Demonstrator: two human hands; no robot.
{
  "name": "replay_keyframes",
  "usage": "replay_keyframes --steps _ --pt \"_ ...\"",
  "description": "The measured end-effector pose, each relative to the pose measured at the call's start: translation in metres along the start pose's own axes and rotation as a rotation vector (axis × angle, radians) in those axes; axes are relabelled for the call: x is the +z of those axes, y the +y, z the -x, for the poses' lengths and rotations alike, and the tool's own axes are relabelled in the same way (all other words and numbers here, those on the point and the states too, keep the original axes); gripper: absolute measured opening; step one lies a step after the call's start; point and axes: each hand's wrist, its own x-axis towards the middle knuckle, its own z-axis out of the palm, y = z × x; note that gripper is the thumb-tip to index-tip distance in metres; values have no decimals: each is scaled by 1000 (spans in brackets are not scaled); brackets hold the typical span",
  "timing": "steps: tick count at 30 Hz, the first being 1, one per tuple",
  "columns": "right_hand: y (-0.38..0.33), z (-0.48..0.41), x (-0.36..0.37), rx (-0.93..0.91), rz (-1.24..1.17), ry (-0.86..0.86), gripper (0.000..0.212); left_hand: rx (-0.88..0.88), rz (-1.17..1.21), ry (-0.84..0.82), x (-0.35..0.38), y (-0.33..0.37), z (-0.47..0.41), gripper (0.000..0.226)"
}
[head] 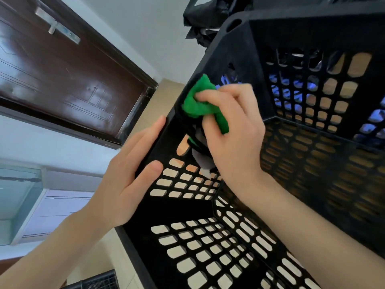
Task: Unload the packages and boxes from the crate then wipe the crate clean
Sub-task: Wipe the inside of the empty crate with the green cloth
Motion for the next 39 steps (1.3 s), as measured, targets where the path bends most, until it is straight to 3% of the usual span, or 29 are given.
replay_keyframes --steps 5,8,12,16,26,33,35,39 --pt "29 -10 11 -180 149 -17 28 -6 7 -9 -1 -1 0 63" --pt "66 24 2 -77 229 -101 28 -24 -3 -10 -1 -1 0 61" --pt "114 69 -23 223 414 -433 23 -35 0 -14 -1 1 1 60" --pt "120 57 -43 255 391 -586 26 -20 -4 -8 -2 1 1 60" --pt "73 9 -75 439 460 -607 38 18 -76 21 -4 -6 2 62" --pt "34 -6 -91 694 590 -687 41 88 -39 121 0 -14 5 63" --pt "20 -3 -95 861 489 -601 40 118 -39 135 1 -15 6 63" --pt "-19 0 -103 1103 30 -306 49 187 -82 231 1 -15 10 60"
